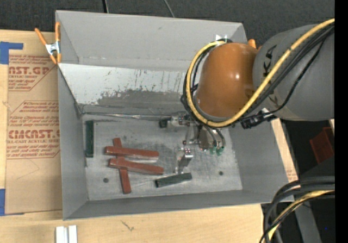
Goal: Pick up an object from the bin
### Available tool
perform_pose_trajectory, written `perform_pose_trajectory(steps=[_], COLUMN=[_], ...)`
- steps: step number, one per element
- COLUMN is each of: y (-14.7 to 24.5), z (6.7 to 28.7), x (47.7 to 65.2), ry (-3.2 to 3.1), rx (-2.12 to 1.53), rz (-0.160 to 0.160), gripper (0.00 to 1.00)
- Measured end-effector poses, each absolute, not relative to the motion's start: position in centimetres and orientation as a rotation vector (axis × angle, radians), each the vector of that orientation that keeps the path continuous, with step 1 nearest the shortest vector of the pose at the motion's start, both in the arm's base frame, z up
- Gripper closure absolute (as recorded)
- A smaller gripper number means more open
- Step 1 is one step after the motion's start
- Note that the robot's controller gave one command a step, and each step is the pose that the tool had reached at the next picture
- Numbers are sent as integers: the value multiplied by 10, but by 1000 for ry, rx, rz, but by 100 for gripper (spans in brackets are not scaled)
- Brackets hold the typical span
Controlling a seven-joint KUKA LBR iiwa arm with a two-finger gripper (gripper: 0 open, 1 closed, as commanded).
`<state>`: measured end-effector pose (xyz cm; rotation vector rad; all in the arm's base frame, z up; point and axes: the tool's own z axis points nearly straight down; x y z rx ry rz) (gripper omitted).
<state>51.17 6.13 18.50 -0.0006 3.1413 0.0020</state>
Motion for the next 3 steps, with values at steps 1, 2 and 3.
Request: perform_pose_trajectory(steps=[1, 2, 3], y=[102, 119, 124], z=[115, 107, 120], x=[509, 512, 505], ry=[3136, 3144, 3120], rx=[52, 29, 378], rz=[4, 1, 0], gripper=[0, 0, 0])
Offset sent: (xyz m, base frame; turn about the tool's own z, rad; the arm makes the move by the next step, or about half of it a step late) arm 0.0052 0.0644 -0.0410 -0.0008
